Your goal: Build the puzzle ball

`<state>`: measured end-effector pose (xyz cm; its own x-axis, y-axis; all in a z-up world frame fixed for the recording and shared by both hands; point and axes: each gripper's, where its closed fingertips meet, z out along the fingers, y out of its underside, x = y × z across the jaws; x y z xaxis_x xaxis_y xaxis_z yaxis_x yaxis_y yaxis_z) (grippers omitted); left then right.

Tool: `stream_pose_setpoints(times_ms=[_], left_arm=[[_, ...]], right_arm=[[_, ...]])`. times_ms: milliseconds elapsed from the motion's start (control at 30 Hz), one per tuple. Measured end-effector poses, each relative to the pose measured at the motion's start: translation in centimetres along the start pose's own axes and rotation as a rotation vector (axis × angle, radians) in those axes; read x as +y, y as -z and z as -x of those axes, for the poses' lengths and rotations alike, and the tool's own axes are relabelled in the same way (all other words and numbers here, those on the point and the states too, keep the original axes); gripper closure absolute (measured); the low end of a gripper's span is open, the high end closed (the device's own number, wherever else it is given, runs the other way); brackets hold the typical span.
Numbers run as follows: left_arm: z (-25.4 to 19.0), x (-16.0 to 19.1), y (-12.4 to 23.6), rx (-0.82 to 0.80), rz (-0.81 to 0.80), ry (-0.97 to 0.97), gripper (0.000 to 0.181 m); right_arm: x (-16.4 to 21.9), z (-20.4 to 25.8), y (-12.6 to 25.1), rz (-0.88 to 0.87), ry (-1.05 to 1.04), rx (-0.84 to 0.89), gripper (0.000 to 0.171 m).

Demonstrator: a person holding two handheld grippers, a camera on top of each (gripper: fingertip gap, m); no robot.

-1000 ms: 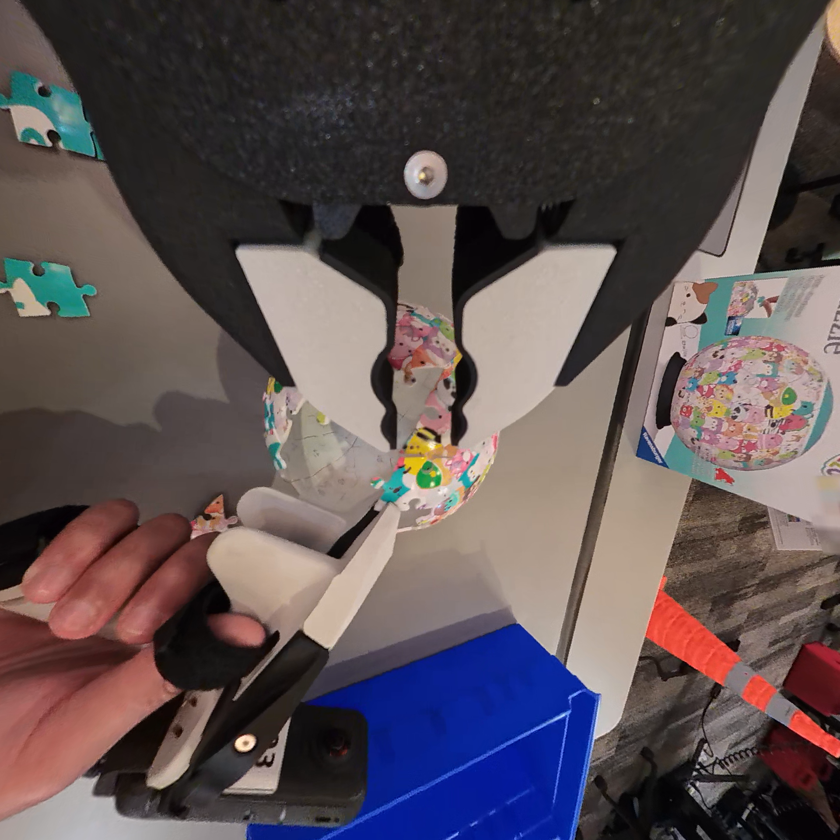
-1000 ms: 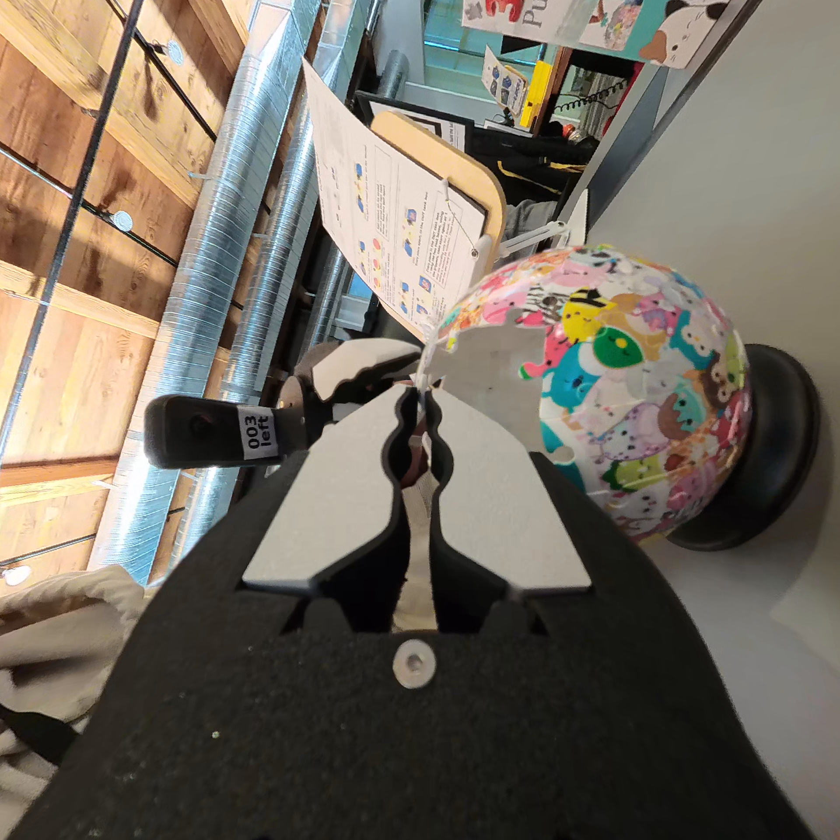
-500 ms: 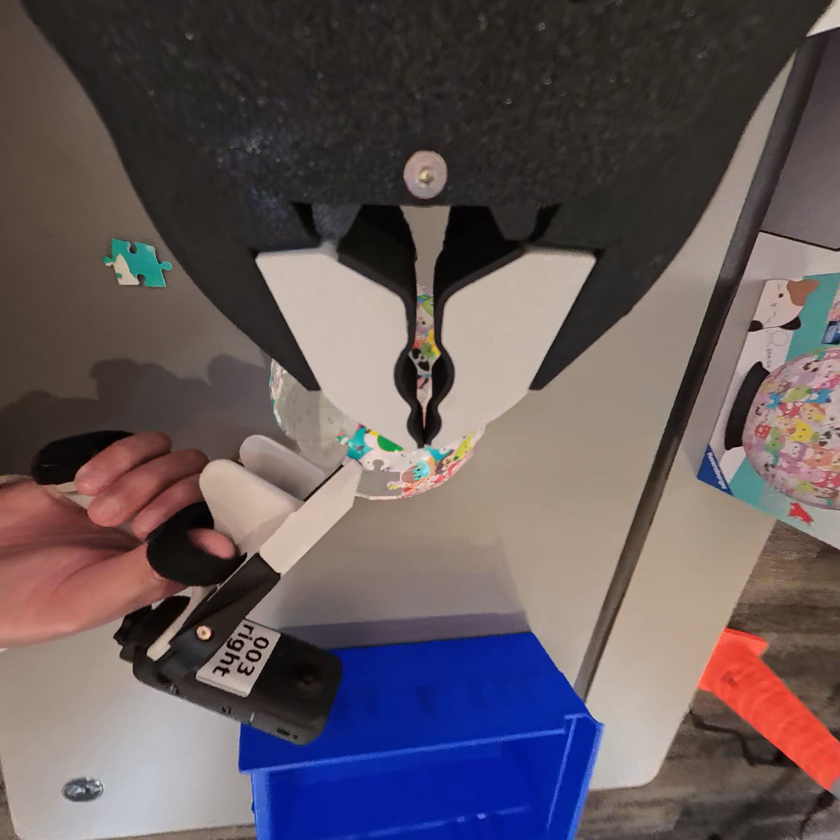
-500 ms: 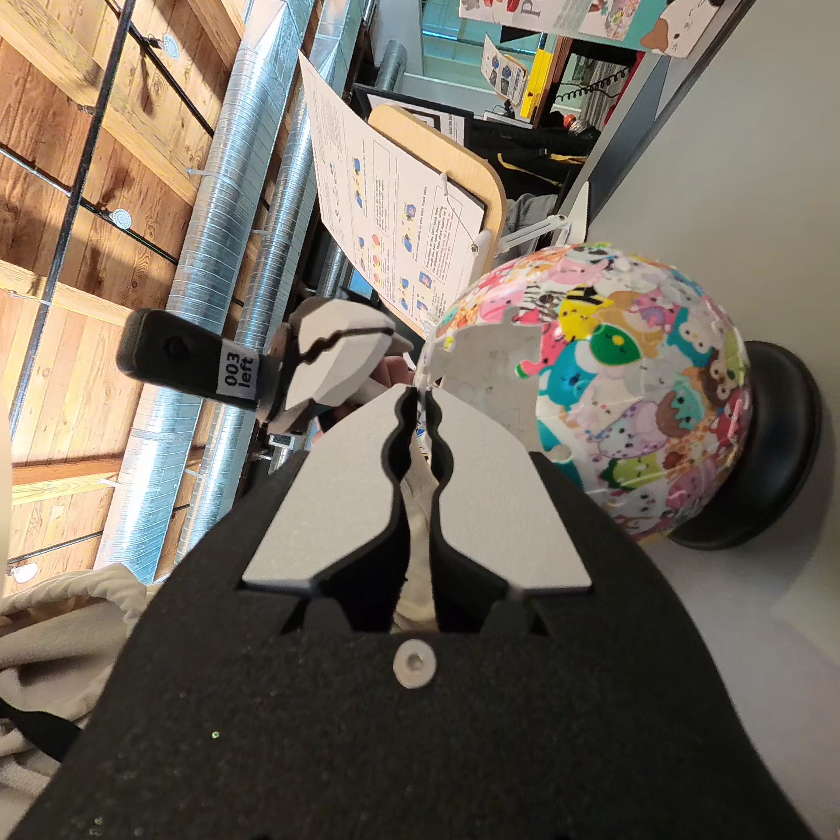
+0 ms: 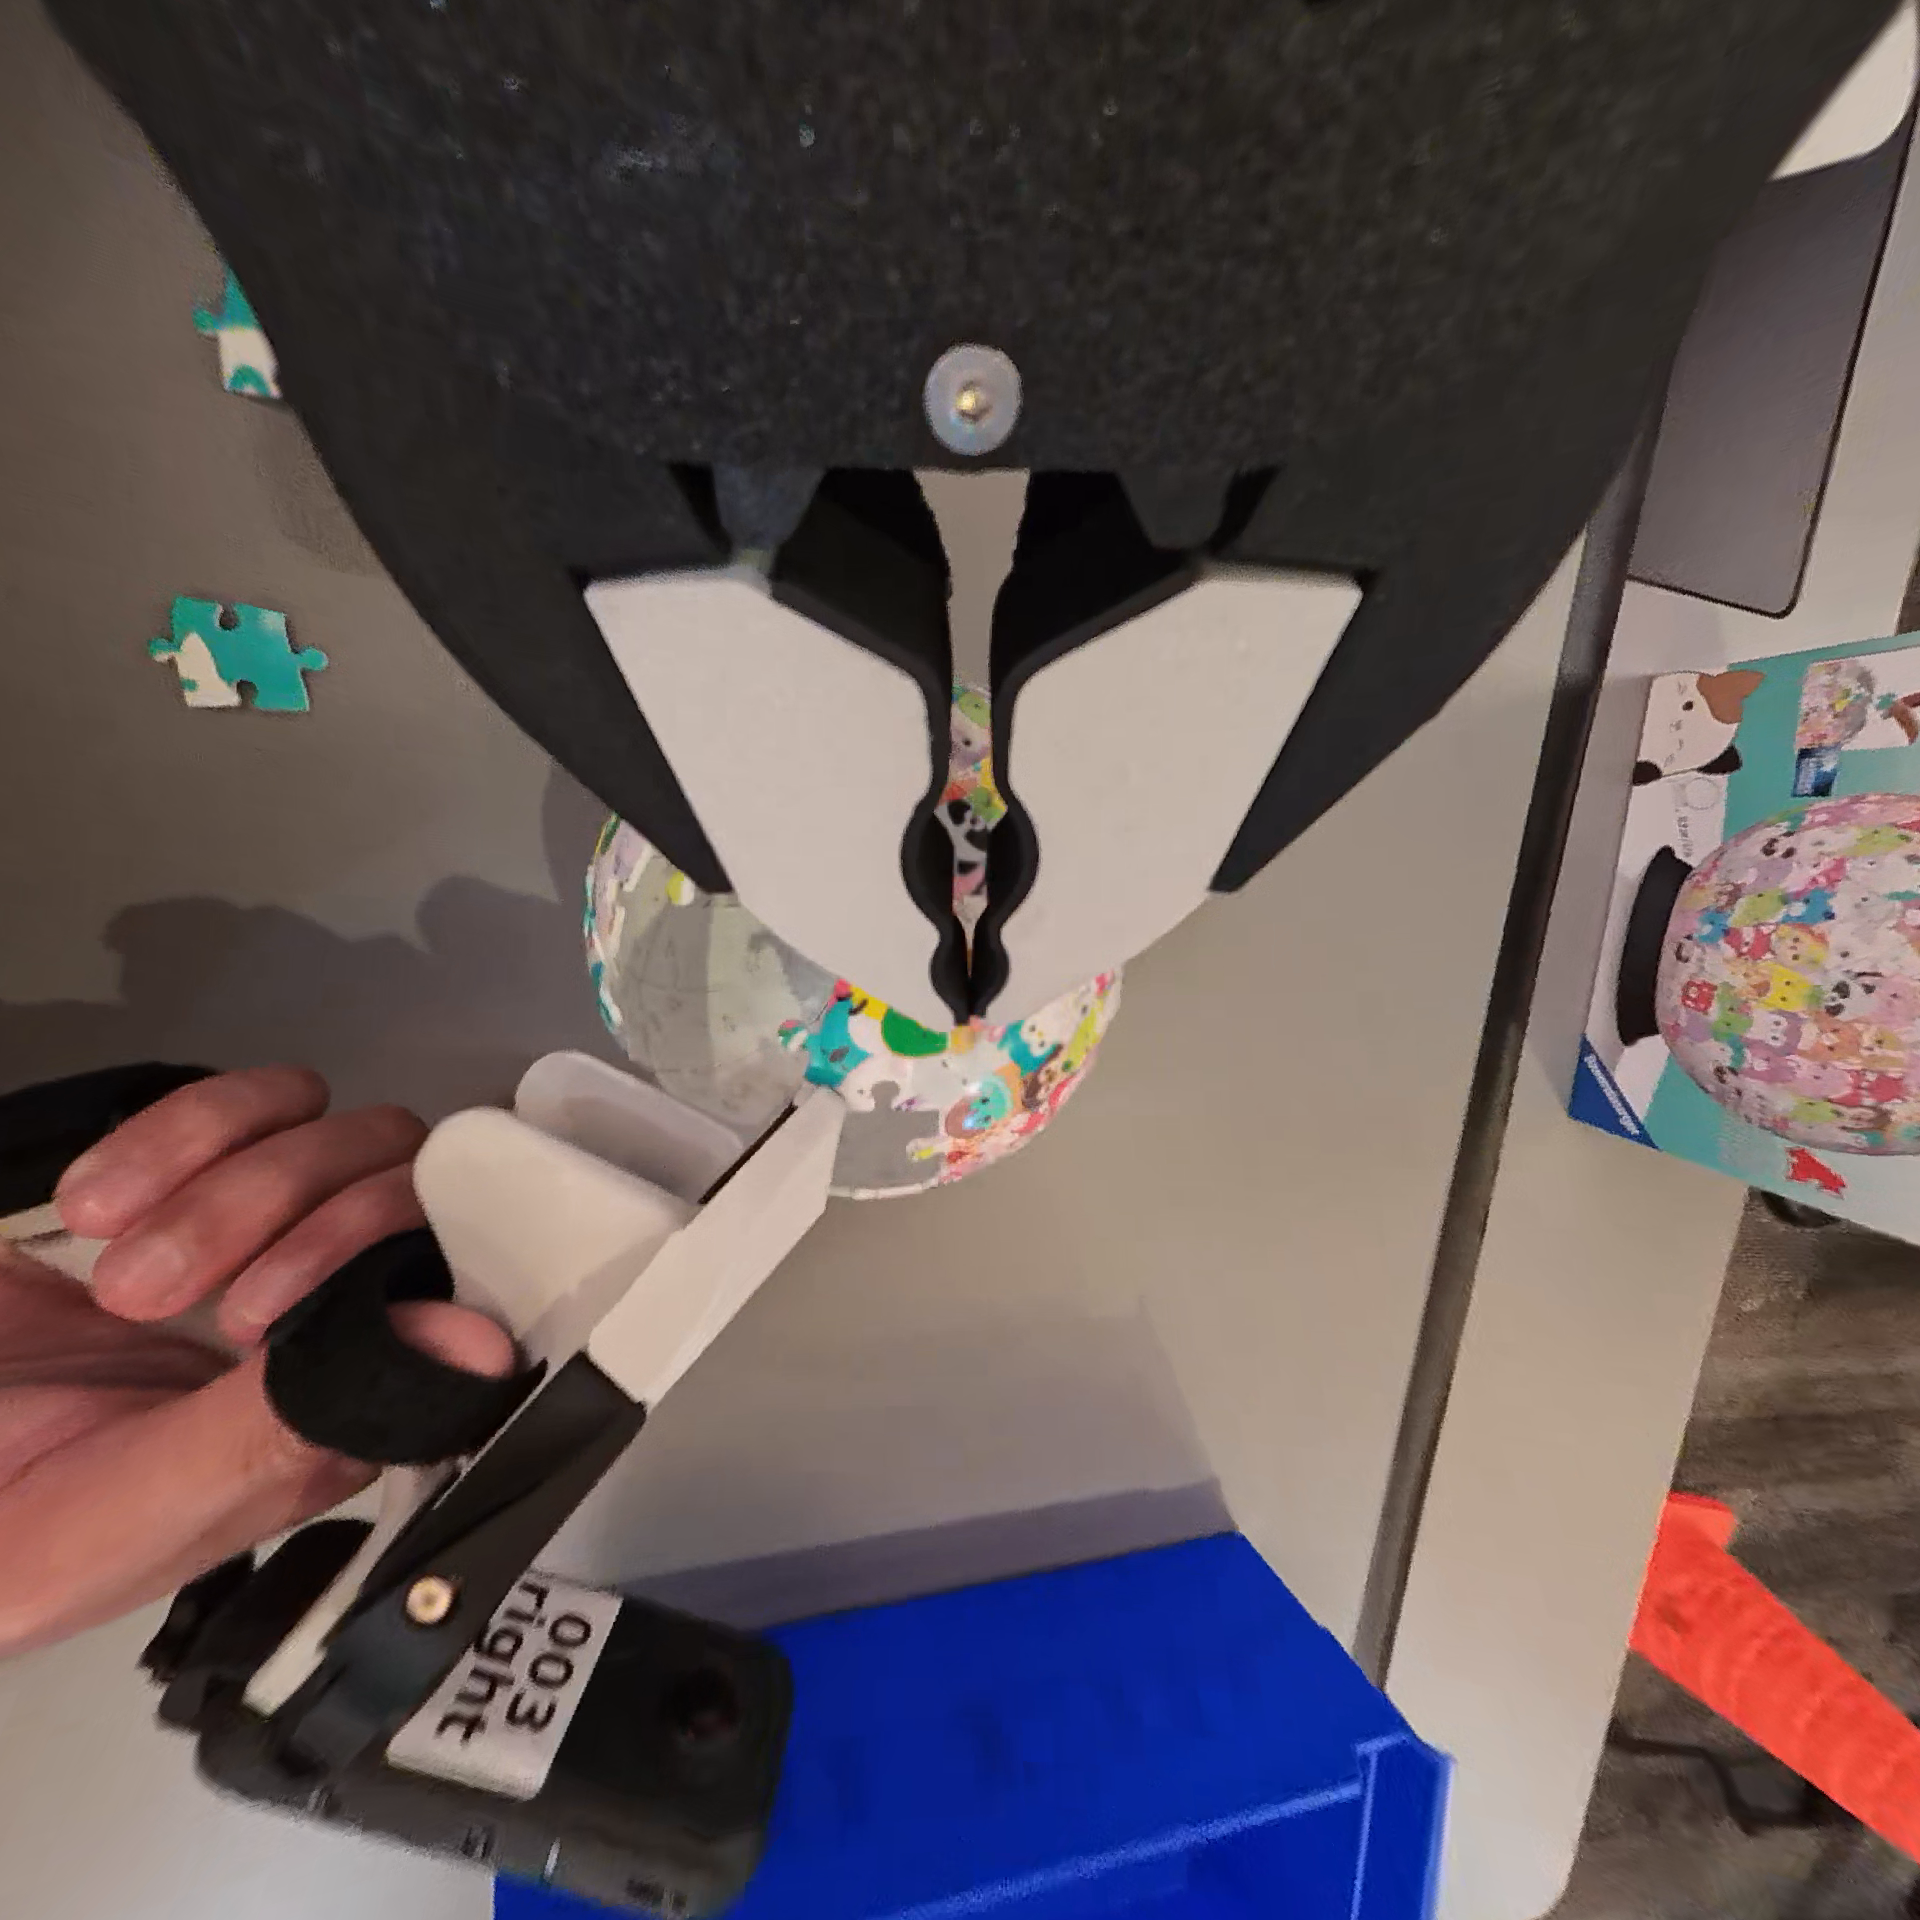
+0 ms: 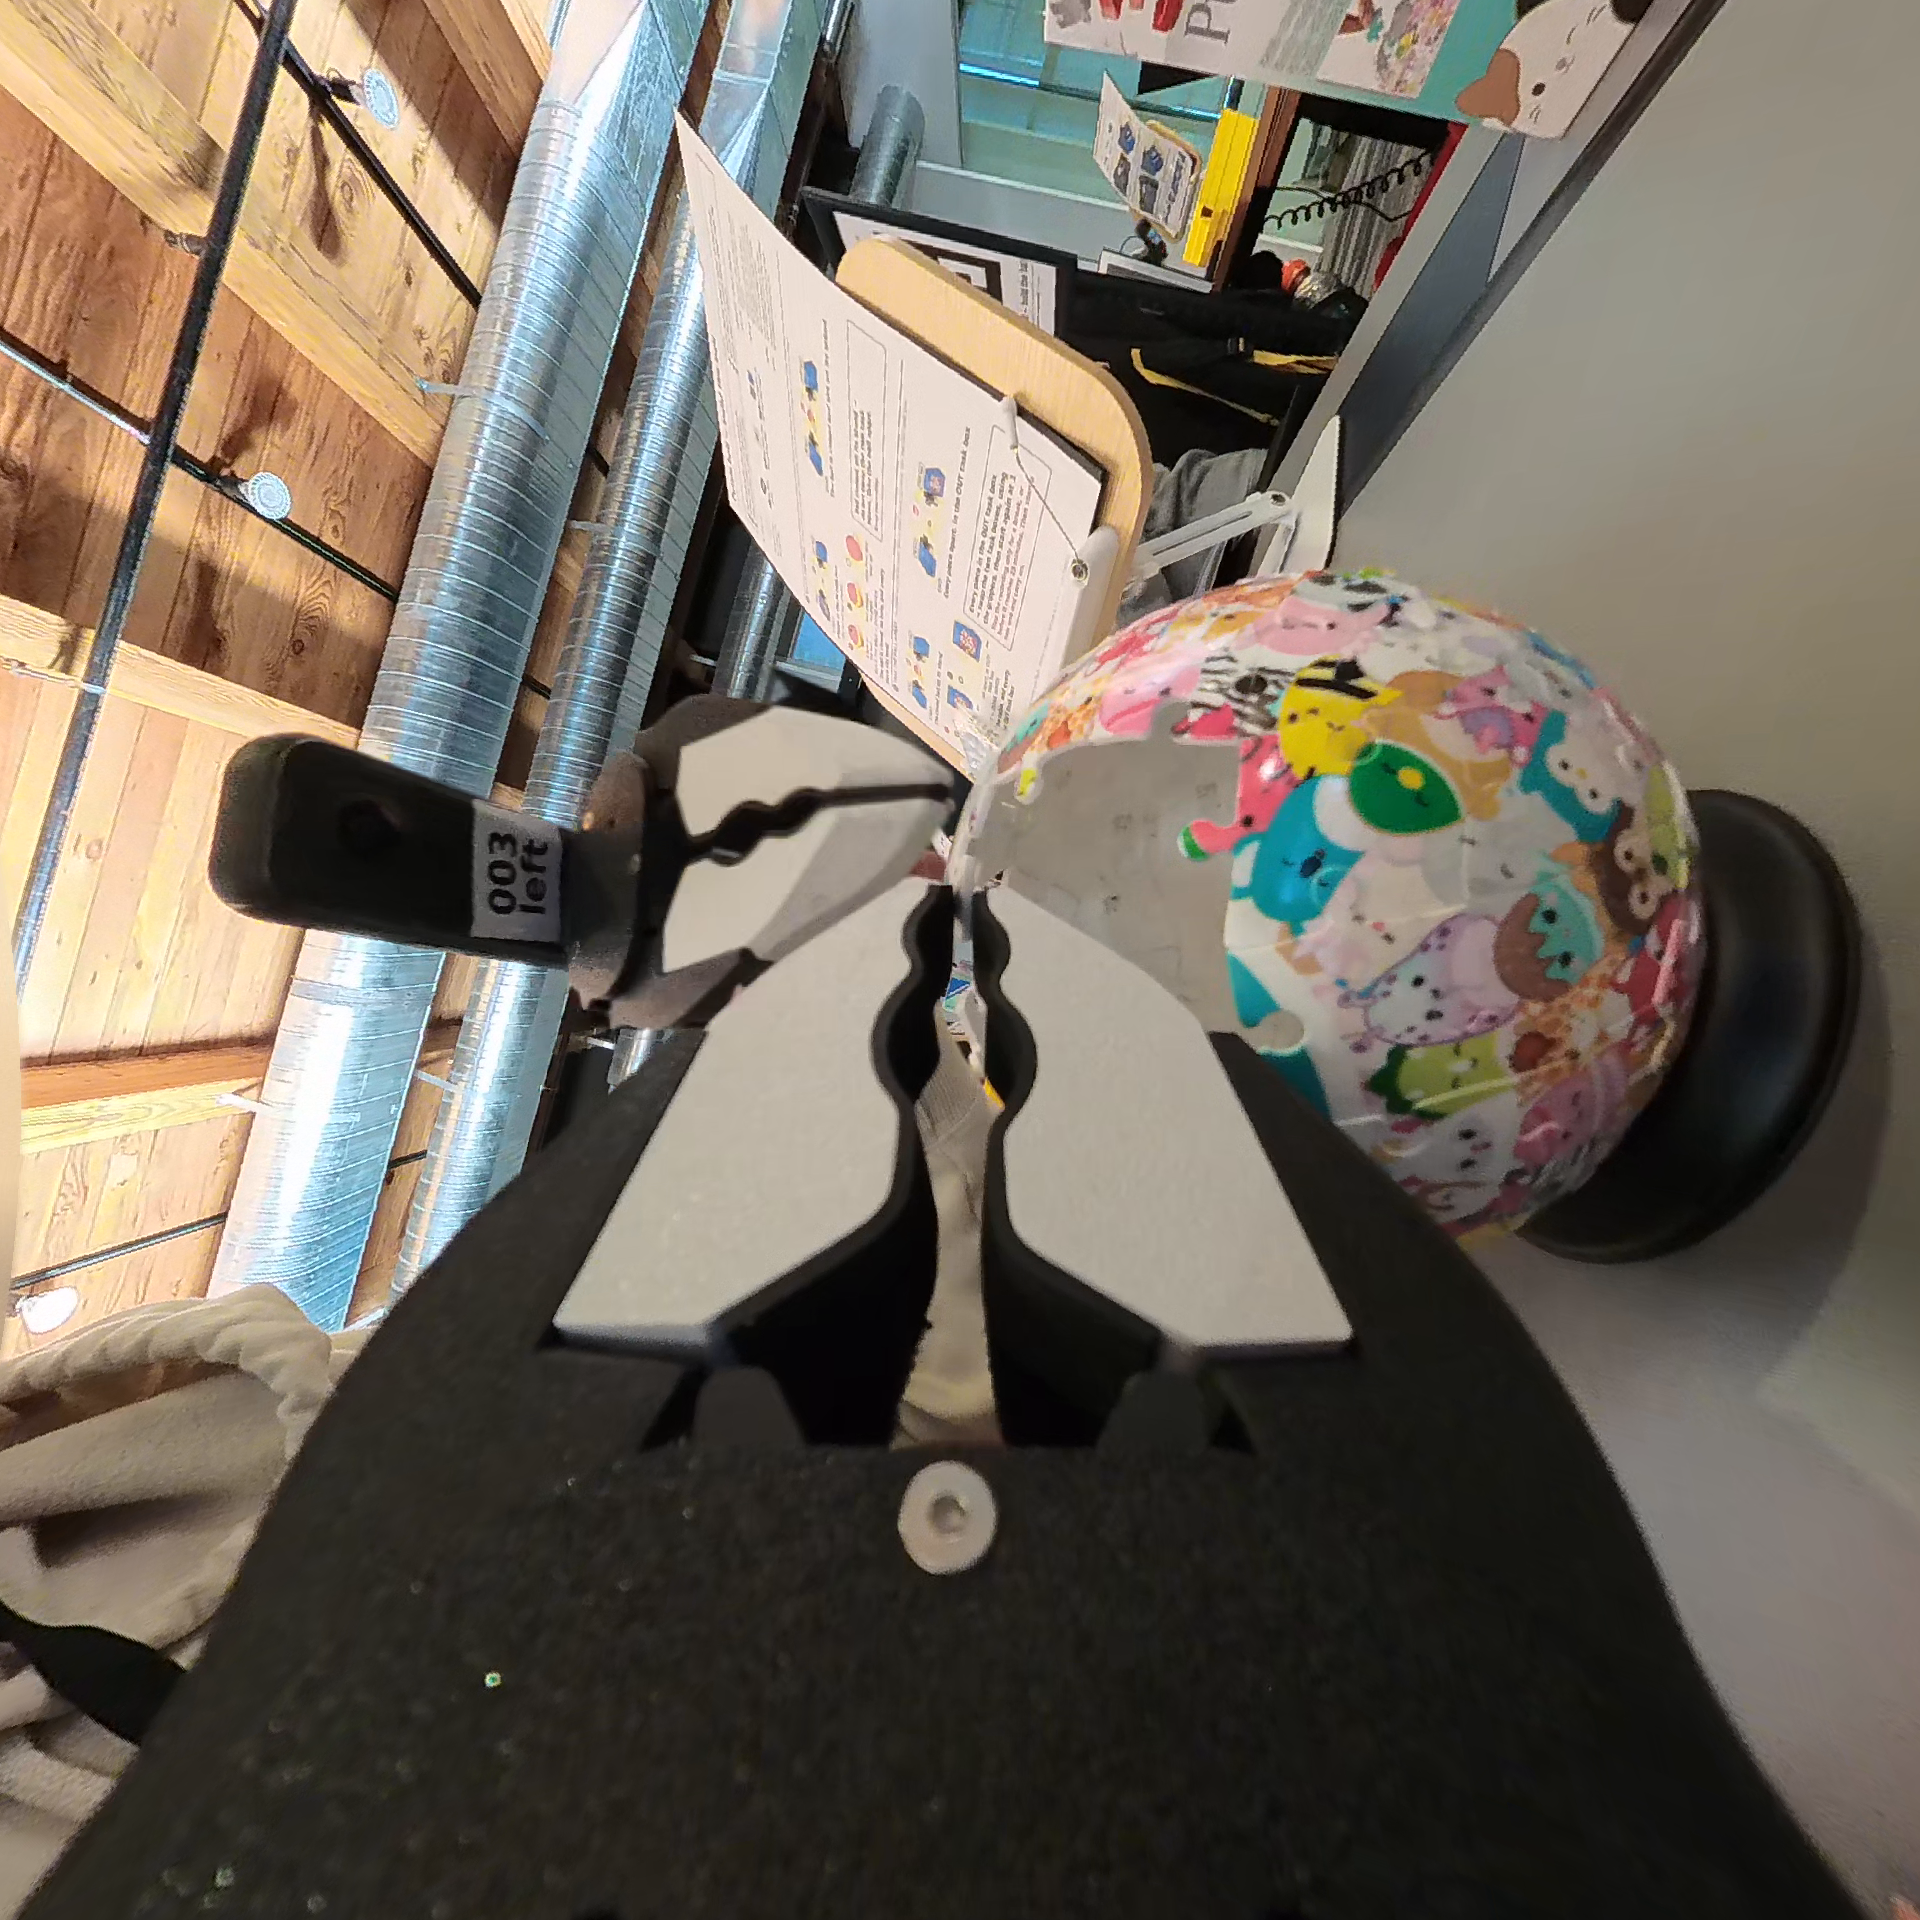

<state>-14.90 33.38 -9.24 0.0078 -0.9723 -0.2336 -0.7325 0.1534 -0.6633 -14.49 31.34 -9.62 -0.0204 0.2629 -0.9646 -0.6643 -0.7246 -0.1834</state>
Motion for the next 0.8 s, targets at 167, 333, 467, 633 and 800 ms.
stream_pose_setpoints(times_ms=[167,333,467,633,800], left_arm=[[-0.2,-0.8,0.3,-0.003,-0.046,0.007,0.181],[-0.3,-0.6,0.2,0.008,-0.049,0.010,0.181],[0.1,-0.4,0.4,-0.008,-0.041,0.013,0.181],[0.0,-0.3,0.4,-0.002,-0.044,0.021,0.181],[0.3,0.5,0.2,-0.040,-0.002,-0.012,0.181]], right_arm=[[0.0,0.0,0.0,0.001,0.002,0.003,0.168],[0.0,0.0,0.0,0.000,-0.001,0.002,0.168],[0.0,0.0,0.0,0.000,-0.004,0.001,0.168],[-0.1,-0.1,0.0,0.001,-0.002,0.004,0.168],[0.0,-0.2,0.0,0.002,0.011,0.005,0.168]])
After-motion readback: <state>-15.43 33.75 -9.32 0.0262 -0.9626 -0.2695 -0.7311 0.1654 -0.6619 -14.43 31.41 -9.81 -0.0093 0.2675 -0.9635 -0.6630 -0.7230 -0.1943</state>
